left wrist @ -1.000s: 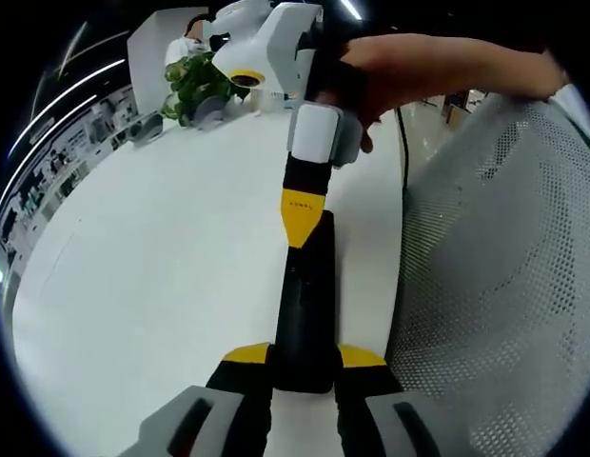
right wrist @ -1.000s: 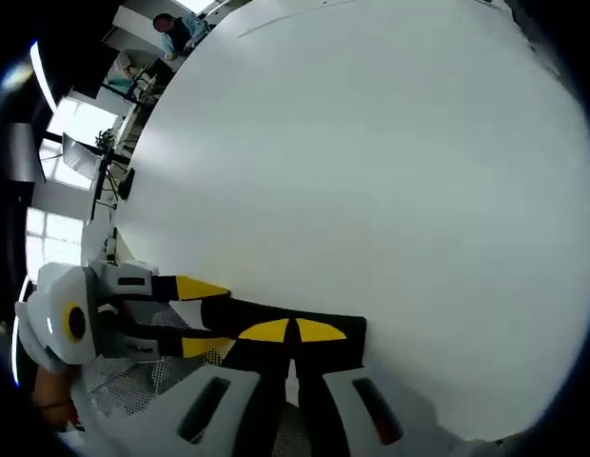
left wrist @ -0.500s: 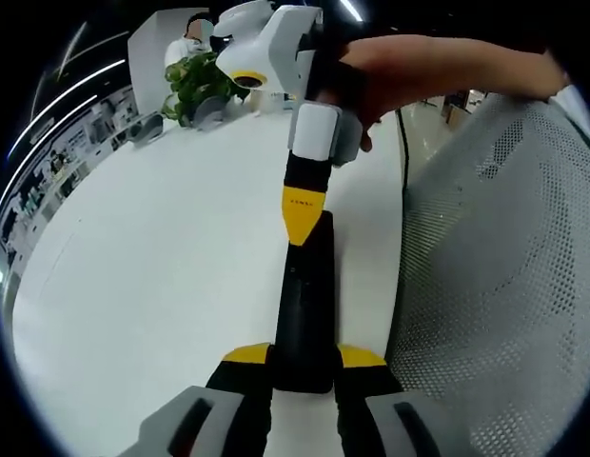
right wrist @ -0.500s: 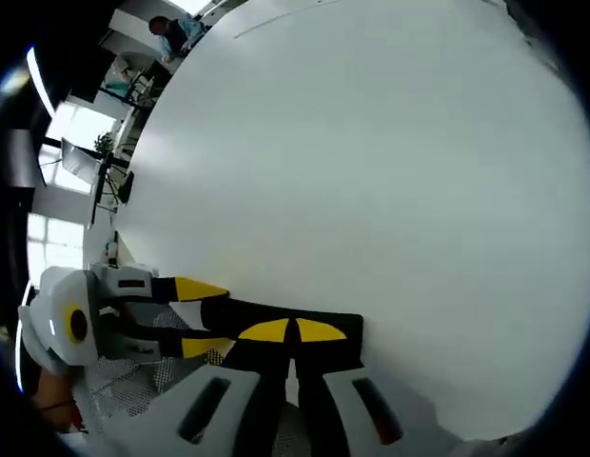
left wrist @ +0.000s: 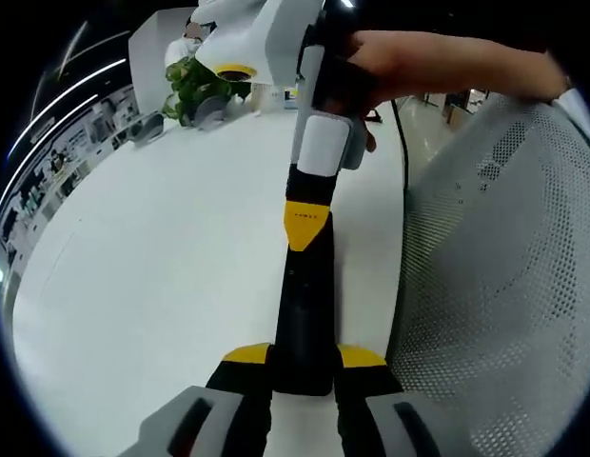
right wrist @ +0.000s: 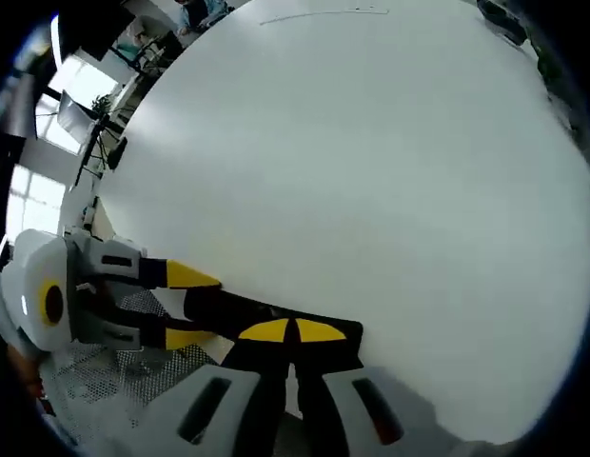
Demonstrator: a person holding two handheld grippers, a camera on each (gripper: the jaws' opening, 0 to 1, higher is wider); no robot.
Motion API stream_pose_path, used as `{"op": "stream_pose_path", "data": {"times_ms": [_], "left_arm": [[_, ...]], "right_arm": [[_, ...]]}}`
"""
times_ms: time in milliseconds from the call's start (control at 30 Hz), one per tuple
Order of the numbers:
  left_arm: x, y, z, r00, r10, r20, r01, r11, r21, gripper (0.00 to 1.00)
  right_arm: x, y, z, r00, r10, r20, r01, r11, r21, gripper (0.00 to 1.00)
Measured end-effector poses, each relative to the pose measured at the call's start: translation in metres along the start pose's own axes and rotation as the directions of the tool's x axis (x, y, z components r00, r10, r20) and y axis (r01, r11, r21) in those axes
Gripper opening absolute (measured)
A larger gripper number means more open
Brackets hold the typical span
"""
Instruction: Press the specified remote control buttons in sequence, fully releasing each button before pressing the next.
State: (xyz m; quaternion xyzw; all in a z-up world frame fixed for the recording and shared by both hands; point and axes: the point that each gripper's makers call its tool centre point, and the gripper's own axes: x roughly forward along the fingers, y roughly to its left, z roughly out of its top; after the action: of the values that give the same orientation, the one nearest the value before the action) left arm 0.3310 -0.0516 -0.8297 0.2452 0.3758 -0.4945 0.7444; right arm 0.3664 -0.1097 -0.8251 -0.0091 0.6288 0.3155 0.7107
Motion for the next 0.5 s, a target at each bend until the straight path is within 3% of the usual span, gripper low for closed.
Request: {"op": "stream_pose_path", "data": {"times_ms": [33, 133, 500], "left_arm": [[0.000, 0.000, 0.000, 1.000, 0.000, 0.000, 0.000, 1.000, 0.000, 0.24], [0.000, 0.000, 0.000, 1.000, 0.002, 0.003, -0.002, 1.000, -0.001, 0.25], [0.000, 0.000, 0.000, 1.000, 0.000, 0.003, 0.000, 1.000, 0.001, 0.25]], "right_arm": [[0.000, 0.000, 0.000, 1.000, 0.020, 0.006, -0.020, 1.000, -0.011, 0.00], [-0.002, 0.000, -0.001, 0.998, 0.063, 0.030, -0.065, 0.995, 0.071, 0.00], [-0.004, 0.014, -0.009, 0.989, 0.139, -0.042, -0.133, 0.983, 0.129, 0.00]]}}
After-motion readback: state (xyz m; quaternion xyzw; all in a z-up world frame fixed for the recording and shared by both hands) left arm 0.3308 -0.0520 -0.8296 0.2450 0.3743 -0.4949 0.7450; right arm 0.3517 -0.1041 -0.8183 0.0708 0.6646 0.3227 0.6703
